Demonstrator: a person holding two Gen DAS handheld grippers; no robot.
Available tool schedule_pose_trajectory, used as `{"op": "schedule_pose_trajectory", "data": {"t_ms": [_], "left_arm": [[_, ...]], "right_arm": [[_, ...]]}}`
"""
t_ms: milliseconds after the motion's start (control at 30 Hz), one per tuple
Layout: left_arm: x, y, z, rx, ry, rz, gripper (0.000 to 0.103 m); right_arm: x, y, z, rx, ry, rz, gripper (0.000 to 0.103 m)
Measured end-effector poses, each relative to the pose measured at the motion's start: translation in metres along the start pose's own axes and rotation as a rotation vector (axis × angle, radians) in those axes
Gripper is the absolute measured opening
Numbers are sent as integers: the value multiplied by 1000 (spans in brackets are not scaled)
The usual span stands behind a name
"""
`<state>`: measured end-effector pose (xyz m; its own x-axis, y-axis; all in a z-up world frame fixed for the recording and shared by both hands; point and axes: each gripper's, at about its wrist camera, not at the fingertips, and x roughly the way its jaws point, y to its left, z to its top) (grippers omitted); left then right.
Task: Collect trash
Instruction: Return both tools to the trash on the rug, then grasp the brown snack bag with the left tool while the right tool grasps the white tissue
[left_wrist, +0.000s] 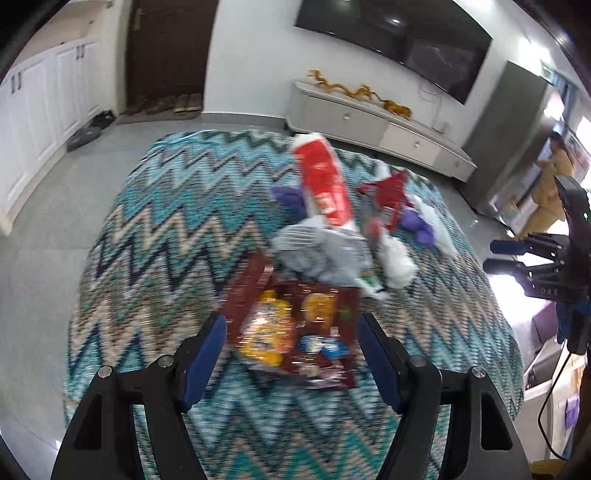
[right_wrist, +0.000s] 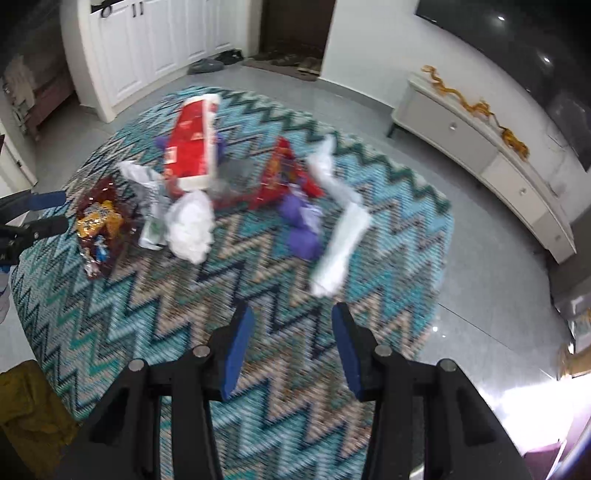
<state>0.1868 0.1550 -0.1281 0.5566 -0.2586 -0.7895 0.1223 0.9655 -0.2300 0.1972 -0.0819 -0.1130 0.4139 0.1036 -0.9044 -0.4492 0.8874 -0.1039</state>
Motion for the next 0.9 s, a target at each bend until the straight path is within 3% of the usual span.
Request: {"op": "schedule_pose_trajectory", "data": {"t_ms": [267,467,900], "left_arm": [[19,47,-8,-33,47,-40,71],[37,46,-8,-16,68,-97,70],[60,45,-10,-10,90,-191,45]], "right_arm": [[33,53,34,-74,23,61,43],[48,66,48,-77,35,86,43],[86,83,65,-107,122,94,43]]}}
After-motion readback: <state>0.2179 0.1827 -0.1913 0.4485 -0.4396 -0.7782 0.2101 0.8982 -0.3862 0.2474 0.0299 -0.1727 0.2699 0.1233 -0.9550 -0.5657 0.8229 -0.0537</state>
